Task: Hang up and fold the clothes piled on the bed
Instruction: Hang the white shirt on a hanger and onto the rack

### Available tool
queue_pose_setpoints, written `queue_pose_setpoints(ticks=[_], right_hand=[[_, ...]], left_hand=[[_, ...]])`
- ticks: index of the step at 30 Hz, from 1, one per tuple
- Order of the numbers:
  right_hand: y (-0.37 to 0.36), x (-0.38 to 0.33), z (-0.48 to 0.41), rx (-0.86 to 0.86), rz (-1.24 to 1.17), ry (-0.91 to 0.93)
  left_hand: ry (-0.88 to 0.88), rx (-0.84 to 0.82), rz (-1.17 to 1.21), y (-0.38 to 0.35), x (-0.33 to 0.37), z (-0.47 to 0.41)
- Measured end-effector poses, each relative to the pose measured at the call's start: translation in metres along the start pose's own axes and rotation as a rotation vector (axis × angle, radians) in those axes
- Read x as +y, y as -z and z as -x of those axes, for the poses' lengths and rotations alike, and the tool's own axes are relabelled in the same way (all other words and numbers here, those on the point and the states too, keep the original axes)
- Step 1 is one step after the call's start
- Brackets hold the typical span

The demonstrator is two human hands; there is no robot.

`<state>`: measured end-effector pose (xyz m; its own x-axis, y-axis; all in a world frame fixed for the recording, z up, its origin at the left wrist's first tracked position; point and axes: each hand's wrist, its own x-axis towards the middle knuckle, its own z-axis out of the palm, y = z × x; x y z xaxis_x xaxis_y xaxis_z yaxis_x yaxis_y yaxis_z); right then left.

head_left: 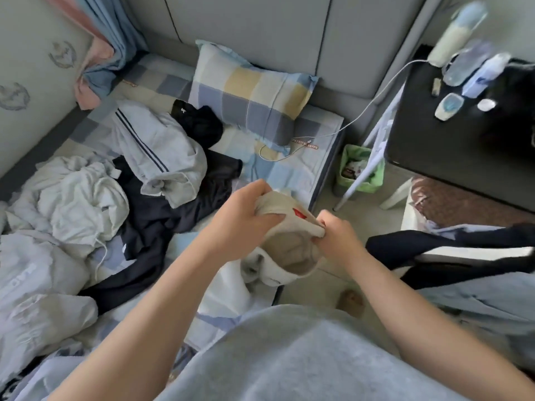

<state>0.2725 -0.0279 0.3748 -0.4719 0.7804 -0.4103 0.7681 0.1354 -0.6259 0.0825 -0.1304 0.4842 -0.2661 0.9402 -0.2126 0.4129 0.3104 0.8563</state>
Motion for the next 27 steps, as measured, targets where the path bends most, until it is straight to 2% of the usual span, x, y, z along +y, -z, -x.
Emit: queue_pose_setpoints(ticks=[3,6,10,12,14,18,23,27], right_hand=[[0.019,0.024,0.032,0.057,0.017,-0.112],[0.039,0.063,0.088,0.2,-0.097,-0.262],[0.068,0.11,0.182,0.475,-0.258,-0.407],[0.076,0.127,0.228,0.595,-0.323,-0.458],[0.079,0.144,0.272,0.683,-0.403,-0.505],[0.097,0.181,0.352,0.853,-0.466,-0.56],[0.126,0.232,0.456,0.727,-0.516,-0.556],[0.146,0.272,0.527,0.934,-0.615,-0.577]], left_hand=[[-0.007,-0.062,-0.071,-0.026,-0.008,-0.008],[-0.026,-0.213,-0.262,-0.072,-0.005,-0.021],[-0.216,-0.488,-0.489,-0.152,0.006,-0.031],[-0.323,-0.54,-0.608,-0.197,0.014,-0.025],[-0.348,-0.564,-0.686,-0.241,0.023,-0.015],[-0.369,-0.617,-0.72,-0.318,0.054,0.012],[-0.517,-0.701,-0.585,-0.406,0.122,0.058],[-0.6,-0.736,-0.471,-0.47,0.182,0.095]])
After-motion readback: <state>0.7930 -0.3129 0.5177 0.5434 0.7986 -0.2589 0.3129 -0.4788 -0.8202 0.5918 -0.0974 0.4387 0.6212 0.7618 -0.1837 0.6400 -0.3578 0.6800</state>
